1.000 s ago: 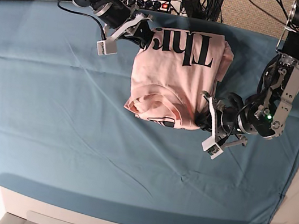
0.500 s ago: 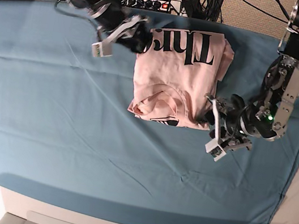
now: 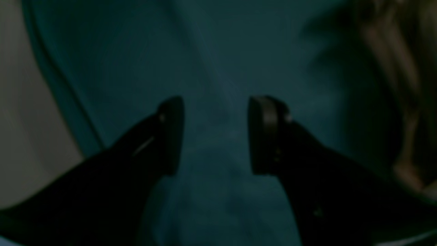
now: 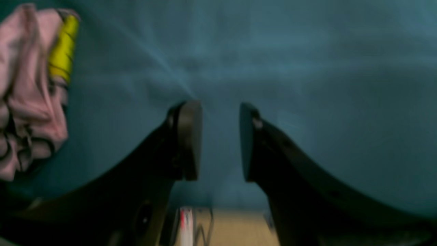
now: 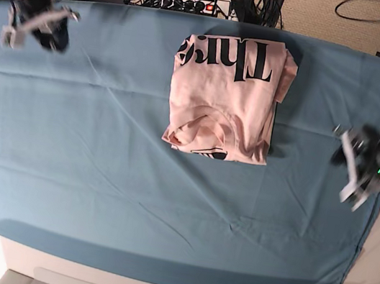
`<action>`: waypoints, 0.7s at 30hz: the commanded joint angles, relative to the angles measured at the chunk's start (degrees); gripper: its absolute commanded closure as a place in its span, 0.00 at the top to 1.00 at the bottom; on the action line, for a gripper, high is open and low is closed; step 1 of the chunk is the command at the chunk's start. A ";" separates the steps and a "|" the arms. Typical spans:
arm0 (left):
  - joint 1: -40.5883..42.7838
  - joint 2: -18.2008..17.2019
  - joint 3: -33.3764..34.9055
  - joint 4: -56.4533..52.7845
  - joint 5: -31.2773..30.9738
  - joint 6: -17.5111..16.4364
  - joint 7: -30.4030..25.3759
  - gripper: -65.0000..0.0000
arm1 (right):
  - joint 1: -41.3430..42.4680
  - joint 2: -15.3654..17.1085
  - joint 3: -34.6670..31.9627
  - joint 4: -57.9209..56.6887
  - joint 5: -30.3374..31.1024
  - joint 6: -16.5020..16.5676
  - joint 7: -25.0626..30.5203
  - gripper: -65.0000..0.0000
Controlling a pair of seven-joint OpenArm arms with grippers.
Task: Fold the T-shirt properly
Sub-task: 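Release the shirt and raise both grippers away, then press the right gripper onto the shirt's lettered edge to tidy it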
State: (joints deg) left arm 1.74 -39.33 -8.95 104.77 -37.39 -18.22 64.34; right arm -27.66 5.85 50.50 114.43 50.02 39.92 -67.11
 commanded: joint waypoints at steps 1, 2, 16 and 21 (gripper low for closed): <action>2.47 -0.96 -3.65 2.51 -0.81 -0.26 -0.68 0.44 | -2.01 1.51 2.23 1.09 2.80 0.08 0.59 0.30; 6.16 -0.96 -6.75 4.13 -1.77 -0.31 -0.68 0.44 | -4.11 1.88 3.98 1.09 4.55 0.08 0.09 0.30; 42.03 12.39 -29.97 14.23 -12.04 -6.12 -0.55 0.24 | -19.08 2.08 9.18 1.07 15.87 0.08 -3.26 0.30; 40.65 12.79 -29.97 14.84 -15.50 -7.37 -1.31 0.24 | -15.45 1.60 9.16 3.80 34.29 0.08 -8.09 0.23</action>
State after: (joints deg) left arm 41.80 -25.78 -38.35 118.85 -52.18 -25.52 63.33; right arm -42.41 7.05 59.13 117.43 82.96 40.01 -76.55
